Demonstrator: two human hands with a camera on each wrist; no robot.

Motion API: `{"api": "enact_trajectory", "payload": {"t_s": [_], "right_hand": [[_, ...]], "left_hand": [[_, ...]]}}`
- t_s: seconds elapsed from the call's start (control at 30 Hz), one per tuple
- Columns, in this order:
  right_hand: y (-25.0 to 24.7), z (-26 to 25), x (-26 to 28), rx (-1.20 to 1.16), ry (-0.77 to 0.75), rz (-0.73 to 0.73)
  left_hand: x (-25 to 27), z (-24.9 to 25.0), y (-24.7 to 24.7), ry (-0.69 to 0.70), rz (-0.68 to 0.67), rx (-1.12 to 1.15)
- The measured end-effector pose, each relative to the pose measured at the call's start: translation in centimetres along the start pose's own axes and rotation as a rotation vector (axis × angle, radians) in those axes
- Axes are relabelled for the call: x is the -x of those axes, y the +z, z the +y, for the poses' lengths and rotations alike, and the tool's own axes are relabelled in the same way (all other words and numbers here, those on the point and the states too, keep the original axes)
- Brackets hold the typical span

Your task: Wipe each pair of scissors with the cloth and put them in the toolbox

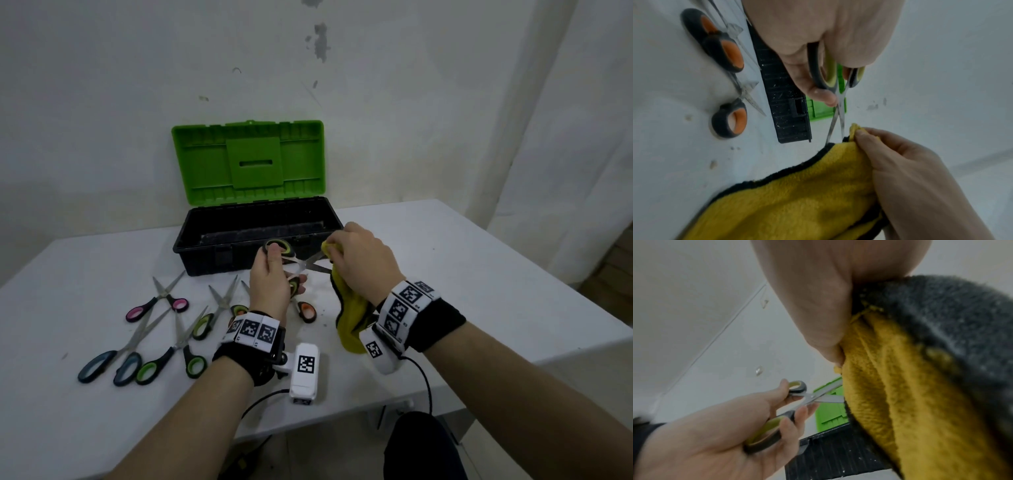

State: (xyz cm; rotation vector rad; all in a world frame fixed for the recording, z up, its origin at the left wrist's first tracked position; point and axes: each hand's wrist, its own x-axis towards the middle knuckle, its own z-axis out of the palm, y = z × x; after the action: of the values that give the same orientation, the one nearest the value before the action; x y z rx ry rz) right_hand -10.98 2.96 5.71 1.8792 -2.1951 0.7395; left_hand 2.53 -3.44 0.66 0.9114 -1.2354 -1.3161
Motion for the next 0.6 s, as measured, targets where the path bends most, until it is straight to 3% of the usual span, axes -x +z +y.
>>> {"api": "enact_trajectory", "payload": {"t_s": [0.13,0.3,0.5,0.6], "right_hand": [[1.0,-1.7,1.2,-0.032,-0.18,-0.054],[1.1,0.0,1.4,0.086,-0.139,-0.147],[0.7,-1.1,1.3,0.015,-0.212,-0.01],[1.1,-1.0,1.3,0.025,-0.176,-0.026]], "left_hand": [[0.1,0.5,0.5,-0.038,-0.021,0.031],[-0.4,0.5,-0.1,-0.122,0.093,0.144],[-0.4,0.5,0.2,-0.138,0.085,0.141],[-0.2,0.7,0.4,-0.115,0.073,0.165]]}}
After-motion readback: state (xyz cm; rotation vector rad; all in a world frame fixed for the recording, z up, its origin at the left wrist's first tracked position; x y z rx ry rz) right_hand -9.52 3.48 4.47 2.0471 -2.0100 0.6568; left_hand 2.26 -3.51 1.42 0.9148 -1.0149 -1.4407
